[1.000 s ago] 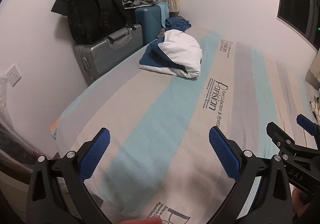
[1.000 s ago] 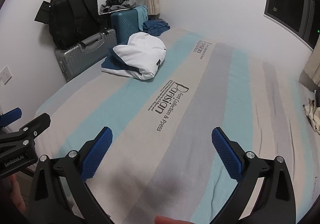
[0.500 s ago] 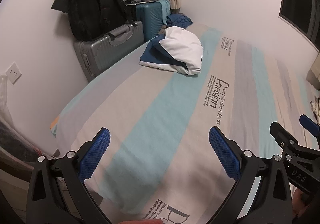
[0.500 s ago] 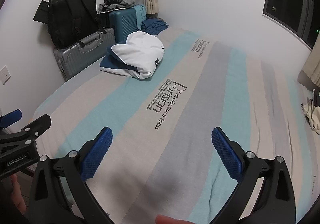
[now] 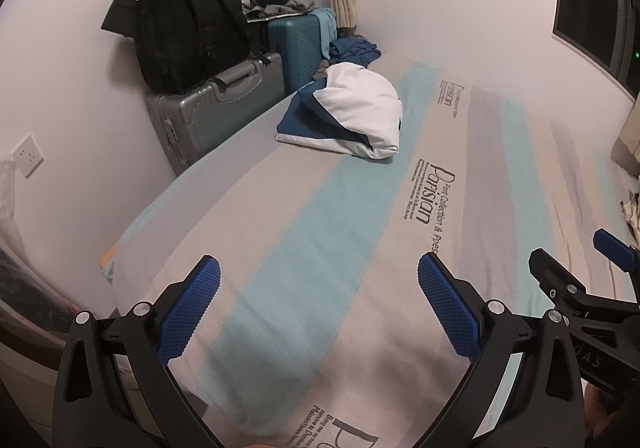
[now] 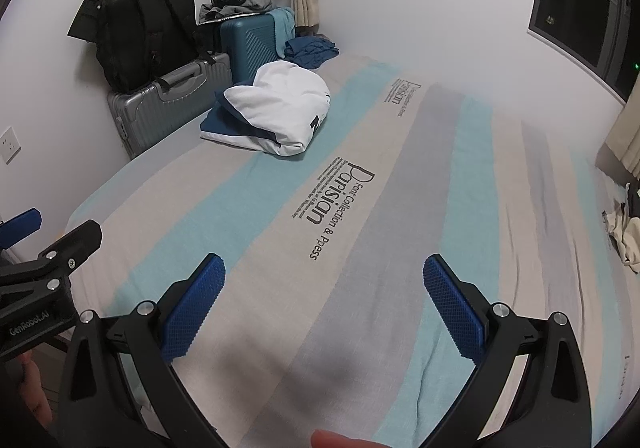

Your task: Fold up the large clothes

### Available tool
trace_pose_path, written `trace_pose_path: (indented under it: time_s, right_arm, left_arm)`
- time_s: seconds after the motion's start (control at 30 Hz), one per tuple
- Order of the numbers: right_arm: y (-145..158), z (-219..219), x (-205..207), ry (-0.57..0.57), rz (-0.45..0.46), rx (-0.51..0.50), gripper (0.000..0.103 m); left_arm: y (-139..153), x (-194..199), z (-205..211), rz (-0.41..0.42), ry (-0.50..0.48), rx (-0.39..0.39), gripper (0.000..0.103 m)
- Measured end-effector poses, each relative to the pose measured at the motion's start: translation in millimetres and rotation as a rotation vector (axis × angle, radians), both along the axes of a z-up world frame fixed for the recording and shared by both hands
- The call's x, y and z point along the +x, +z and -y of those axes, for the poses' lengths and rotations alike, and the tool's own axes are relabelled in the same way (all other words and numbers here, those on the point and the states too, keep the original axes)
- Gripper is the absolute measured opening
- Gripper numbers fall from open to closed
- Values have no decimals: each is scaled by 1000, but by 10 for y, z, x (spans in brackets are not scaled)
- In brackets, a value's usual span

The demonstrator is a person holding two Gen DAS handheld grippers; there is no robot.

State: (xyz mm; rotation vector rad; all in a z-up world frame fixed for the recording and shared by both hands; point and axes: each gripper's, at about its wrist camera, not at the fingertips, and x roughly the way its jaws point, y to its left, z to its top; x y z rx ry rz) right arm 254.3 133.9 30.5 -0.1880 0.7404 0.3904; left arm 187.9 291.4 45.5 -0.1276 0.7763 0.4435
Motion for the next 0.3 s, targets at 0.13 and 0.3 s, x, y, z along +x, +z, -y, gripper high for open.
trace_pose_path:
  time_s: [0.13, 0.3]
  right_arm:
    - [14, -10, -3, 2, -2, -2, 96]
    - [23, -12, 11, 4, -4, -3, 96]
  left_arm:
    - [3, 24, -46, -10, -2, -22, 97]
    - [8, 22, -75, -13, -5, -42, 97]
